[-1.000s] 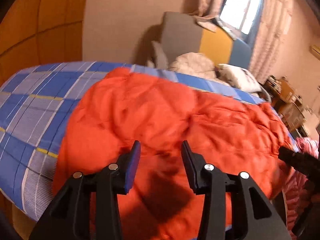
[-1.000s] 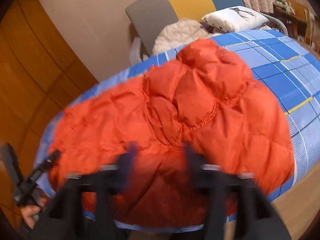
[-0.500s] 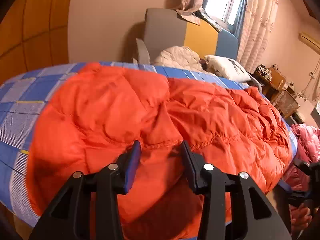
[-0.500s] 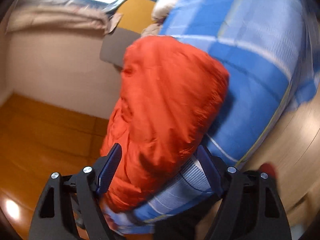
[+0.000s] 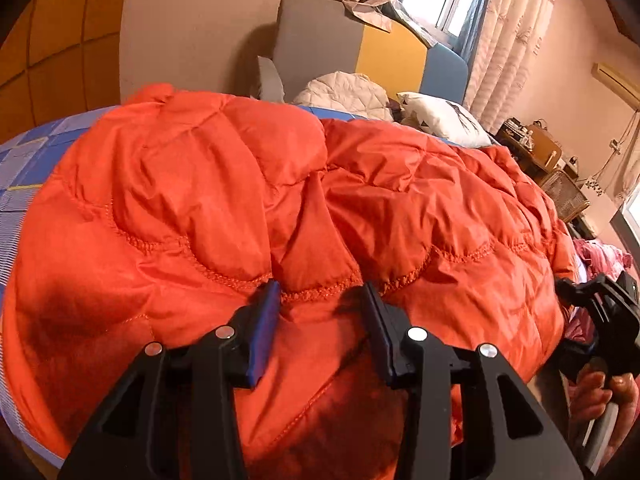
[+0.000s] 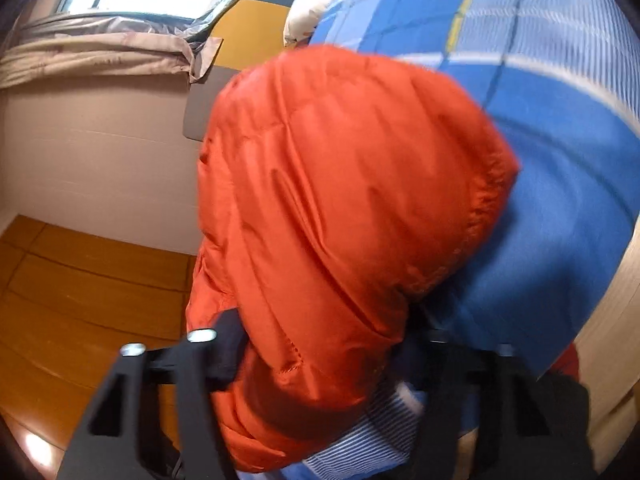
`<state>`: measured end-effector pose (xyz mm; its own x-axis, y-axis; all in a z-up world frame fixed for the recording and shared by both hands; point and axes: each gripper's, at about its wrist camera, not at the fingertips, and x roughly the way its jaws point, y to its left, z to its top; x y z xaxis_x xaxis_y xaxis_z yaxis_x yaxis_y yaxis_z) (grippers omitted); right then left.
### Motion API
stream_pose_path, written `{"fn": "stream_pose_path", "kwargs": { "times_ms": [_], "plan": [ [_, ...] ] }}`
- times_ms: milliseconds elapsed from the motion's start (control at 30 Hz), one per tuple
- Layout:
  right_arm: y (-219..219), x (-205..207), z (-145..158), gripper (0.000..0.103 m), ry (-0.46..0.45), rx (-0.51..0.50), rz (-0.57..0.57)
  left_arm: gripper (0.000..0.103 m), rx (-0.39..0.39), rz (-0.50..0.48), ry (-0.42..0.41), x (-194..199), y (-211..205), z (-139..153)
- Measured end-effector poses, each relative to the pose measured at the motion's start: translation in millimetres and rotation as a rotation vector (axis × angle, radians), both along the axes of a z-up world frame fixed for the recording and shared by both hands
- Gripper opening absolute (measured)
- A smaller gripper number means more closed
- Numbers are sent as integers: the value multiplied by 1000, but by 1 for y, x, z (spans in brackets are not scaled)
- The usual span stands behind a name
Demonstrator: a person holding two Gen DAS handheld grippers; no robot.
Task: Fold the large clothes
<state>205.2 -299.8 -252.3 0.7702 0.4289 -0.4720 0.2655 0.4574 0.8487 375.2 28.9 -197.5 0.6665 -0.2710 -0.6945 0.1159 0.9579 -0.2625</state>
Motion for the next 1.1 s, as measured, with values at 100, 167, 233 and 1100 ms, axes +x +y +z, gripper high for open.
{"fn": "stream_pose_path", "kwargs": {
  "times_ms": [100,167,233,1100],
  "plan": [
    [-2,-1,19,24,-36,-85,16,40,-15,-11,12,4,-10,-1],
    [-3,-5,28,21,-50,-131,21,40,-19,-19,18,6,-21,-3],
    [-4,-9,39,20,-62,-198,26,40,-26,-21,25,8,-27,-4],
    [86,-13,140,17,-248,-730,253,27,-164,-90,123,49,-80,-23]
  ]
}}
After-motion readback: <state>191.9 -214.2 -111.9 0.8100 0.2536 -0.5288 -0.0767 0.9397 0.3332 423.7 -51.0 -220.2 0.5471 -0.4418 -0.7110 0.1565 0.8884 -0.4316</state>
